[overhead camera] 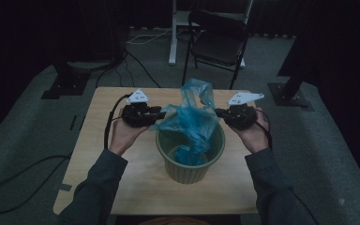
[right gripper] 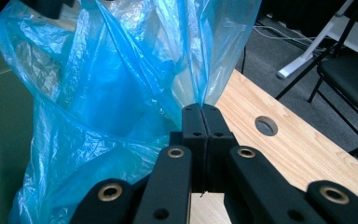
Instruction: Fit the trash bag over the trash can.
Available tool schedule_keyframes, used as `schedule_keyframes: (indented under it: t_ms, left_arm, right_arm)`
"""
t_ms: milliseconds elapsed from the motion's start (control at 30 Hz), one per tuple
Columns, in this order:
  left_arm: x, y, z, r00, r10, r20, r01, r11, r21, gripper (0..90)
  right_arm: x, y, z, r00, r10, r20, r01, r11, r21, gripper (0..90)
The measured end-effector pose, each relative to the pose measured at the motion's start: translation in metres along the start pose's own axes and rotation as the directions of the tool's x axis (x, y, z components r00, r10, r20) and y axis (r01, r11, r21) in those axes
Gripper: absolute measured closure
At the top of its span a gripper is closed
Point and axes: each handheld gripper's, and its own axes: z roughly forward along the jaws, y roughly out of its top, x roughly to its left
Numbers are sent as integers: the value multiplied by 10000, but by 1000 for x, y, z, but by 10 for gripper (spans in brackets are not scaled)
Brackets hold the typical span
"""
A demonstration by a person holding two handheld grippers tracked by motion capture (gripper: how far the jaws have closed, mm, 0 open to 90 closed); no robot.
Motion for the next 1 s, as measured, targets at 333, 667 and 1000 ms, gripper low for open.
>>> schedule_keyframes:
  t_ms: [333,667,1000]
  left_arm:
    - [-18,0,-4,9920,486,1164,-452,9985,-313,529]
    - [-21,-5,1,9974,614,370,-631,9969,469,895]
    - [-15,-11,-11,9992,375,-129,-369,9984,437,898]
  right_arm:
    - [3,4,3,10000,23,-34,-23,10000,-14,899]
    - [0,-2,0,9994,328,120,-330,9992,204,899]
    - [-3,-19,-5,9970,733,234,-747,9953,624,898]
